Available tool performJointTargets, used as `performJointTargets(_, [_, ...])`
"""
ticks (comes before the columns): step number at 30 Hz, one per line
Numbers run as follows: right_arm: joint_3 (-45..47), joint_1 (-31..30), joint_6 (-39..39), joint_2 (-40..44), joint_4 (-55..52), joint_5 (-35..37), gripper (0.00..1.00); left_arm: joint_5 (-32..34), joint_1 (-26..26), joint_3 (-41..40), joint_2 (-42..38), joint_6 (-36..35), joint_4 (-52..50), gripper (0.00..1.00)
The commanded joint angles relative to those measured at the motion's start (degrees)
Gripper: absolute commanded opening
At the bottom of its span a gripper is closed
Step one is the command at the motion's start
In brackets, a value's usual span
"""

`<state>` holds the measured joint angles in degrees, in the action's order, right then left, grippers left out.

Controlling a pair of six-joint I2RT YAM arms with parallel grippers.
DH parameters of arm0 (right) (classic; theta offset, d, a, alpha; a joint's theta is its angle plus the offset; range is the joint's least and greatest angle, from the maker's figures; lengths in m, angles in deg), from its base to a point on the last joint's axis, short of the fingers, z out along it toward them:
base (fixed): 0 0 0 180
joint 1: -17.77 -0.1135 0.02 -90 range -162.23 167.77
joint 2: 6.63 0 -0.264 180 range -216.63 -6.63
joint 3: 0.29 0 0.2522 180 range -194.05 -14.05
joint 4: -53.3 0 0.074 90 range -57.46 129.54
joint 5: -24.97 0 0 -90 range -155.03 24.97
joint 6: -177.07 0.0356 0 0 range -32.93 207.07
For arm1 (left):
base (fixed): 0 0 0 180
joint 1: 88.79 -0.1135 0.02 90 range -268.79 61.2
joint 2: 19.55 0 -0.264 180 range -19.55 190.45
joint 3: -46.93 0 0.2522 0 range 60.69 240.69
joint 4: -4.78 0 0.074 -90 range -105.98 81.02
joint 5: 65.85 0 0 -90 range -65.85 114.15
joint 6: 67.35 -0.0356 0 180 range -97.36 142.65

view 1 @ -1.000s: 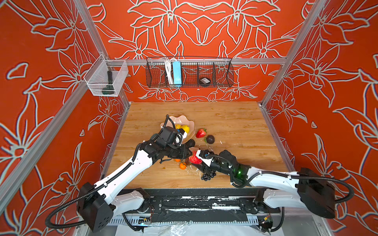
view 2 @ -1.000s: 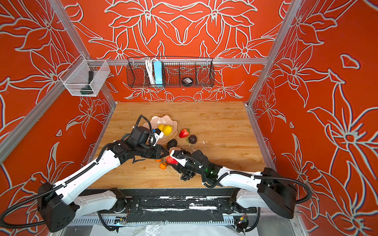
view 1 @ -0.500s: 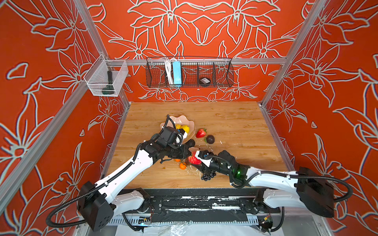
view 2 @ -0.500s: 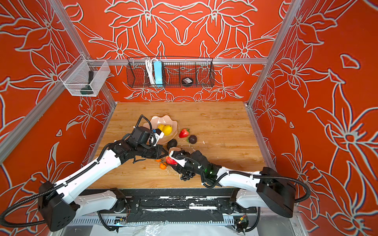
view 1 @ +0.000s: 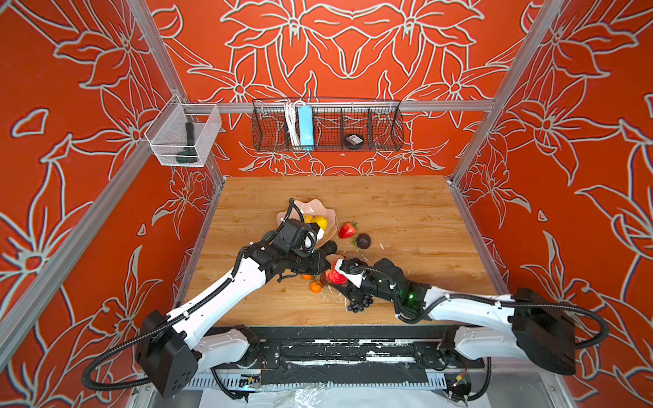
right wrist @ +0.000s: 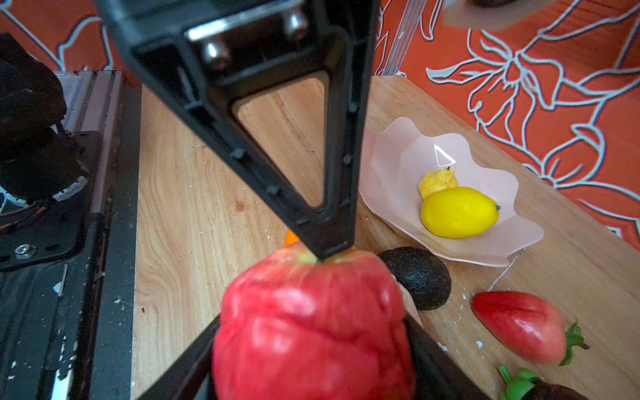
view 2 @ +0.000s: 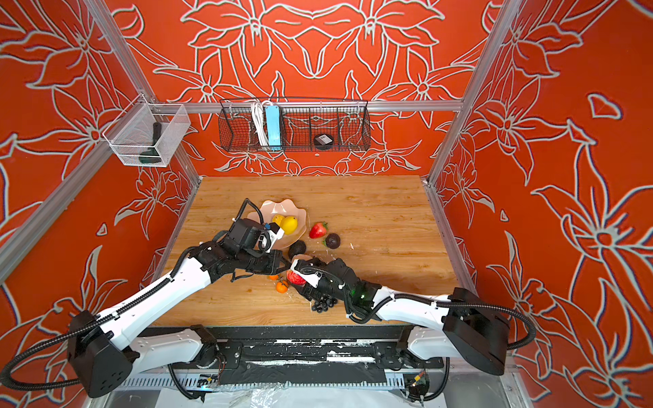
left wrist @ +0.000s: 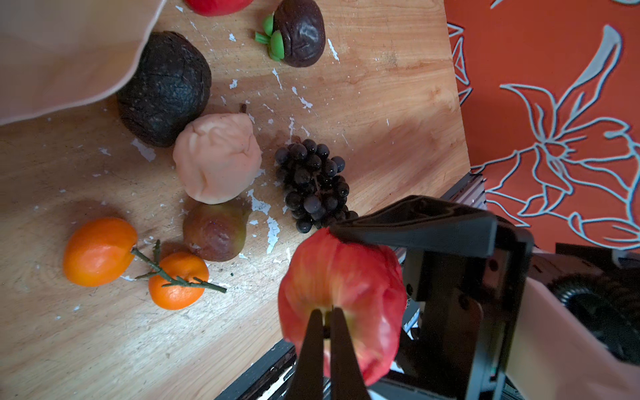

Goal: Arrange fruit in a fruit bowl
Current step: Place the fruit in the fruit bowl.

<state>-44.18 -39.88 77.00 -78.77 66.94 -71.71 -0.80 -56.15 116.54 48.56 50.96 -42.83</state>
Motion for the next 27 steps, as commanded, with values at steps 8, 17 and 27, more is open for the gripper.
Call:
performJointTargets(8, [-0.97,-0.45,-0.28,5.78,-5.91,7.56,0.98,14.05,0.32,6.54,2.77,-1.44,-6.93,0.00])
performJointTargets(17, [1.88,-0.10,5.49,15.07,-12.90,27.19,0.98,36.66,-0.67,20.27,13.03,-0.05,-15.24,0.00])
performJointTargets(27, [9.74,0.17,10.84,25.99,-14.90,32.92,0.98,44.05,-9.29,34.88,27.35,-1.05,-22.23,0.00])
